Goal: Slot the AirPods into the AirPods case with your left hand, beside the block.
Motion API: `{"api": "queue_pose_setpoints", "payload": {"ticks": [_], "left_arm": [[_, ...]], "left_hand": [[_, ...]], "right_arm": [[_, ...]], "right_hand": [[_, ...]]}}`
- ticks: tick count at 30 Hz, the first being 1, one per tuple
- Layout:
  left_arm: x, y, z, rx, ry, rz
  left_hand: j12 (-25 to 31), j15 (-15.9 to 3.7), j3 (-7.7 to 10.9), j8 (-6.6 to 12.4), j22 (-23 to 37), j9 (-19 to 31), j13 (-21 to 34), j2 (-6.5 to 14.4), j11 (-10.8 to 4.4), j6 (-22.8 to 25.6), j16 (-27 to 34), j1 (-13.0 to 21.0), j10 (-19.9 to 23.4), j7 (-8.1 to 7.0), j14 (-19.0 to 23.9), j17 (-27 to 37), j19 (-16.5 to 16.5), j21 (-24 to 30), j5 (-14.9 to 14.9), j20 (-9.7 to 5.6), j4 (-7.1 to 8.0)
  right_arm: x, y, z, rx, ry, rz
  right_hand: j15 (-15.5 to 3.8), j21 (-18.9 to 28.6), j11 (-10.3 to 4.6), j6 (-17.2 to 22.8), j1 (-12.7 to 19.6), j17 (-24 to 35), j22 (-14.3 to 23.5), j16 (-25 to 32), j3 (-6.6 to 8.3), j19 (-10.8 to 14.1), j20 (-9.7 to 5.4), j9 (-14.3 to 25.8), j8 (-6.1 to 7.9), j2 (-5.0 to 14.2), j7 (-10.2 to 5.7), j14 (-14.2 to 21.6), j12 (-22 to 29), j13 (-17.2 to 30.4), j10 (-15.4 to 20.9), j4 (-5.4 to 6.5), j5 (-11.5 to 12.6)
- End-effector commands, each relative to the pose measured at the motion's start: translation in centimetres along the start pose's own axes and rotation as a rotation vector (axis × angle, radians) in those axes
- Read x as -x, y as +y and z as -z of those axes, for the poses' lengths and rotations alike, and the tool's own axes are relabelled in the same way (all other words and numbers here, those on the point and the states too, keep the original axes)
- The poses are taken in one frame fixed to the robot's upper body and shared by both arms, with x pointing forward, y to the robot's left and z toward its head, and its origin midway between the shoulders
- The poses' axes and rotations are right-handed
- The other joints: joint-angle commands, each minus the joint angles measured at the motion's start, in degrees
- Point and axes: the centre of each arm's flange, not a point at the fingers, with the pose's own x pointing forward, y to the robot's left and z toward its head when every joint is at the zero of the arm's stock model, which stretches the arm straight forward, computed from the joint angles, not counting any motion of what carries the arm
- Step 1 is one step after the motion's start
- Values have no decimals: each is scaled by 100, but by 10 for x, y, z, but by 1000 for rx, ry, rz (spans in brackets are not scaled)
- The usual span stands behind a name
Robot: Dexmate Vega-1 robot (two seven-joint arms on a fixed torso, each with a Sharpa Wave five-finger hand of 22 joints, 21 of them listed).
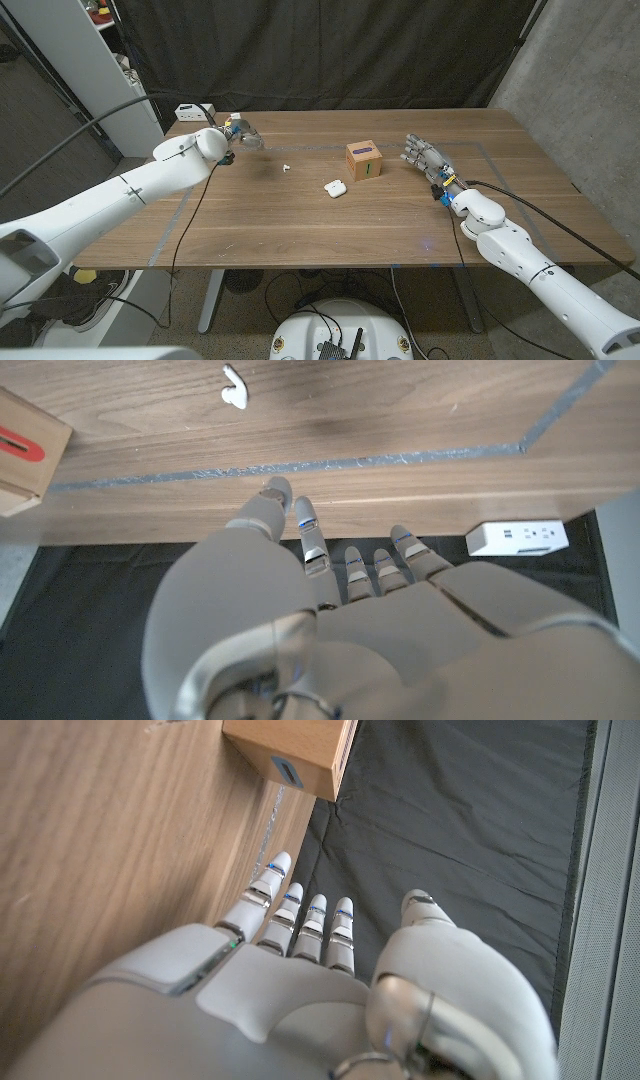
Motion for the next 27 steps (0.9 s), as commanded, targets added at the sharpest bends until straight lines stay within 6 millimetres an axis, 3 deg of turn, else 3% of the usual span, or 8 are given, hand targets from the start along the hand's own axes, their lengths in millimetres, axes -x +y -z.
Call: {"api": "queue_pose_setpoints", "payload": {"ticks": [1, 8, 18, 27], "left_arm": [[2, 25, -38, -259, -6, -30], [-11, 28, -49, -335, -25, 20], [-34, 21, -50, -370, -26, 119], [-47, 3, -45, -376, -52, 133]], "left_hand": [[8, -38, -63, 58, 16, 9, -31, -42, -76, 139, 47, 37, 2, -297, -56, 10, 3, 15, -3, 47, 6], [20, -75, -94, 82, 18, 3, -63, -34, -100, 261, 52, 98, 18, -469, -69, 8, 27, 34, 9, 55, -7], [54, -92, -220, 120, 18, -24, -103, -141, -158, 466, 61, 83, 98, -508, -62, 7, 34, 40, 45, 65, 17], [97, -196, -363, 128, 20, -25, -139, -254, -186, 564, 99, 81, 207, -357, 55, 6, 110, 70, 121, 36, 42]], "right_arm": [[0, 3, -2, 1, 44, -75], [3, 5, 0, 1, 65, -101], [3, 8, 2, -4, 80, -118], [0, 10, 2, -5, 78, -120]], "right_hand": [[-346, -6, 35, 7, -60, 26, 17, 6, -36, -49, 14, 21, 9, -14, -8, -31, 8, 22, -8, -26, -16], [-335, -3, 37, 4, -127, 32, 17, 12, -71, -66, 42, 22, 7, -36, 7, -37, 12, 27, -14, -18, -27], [-336, 1, 39, 24, -181, 35, 16, 19, -92, -82, 68, 23, 14, -37, -1, -38, 20, 32, -14, -19, -32], [-335, 4, 50, 28, -221, 35, 16, 25, -107, -89, 81, 24, 14, -44, 4, -29, 32, 35, 6, -19, -36]]}}
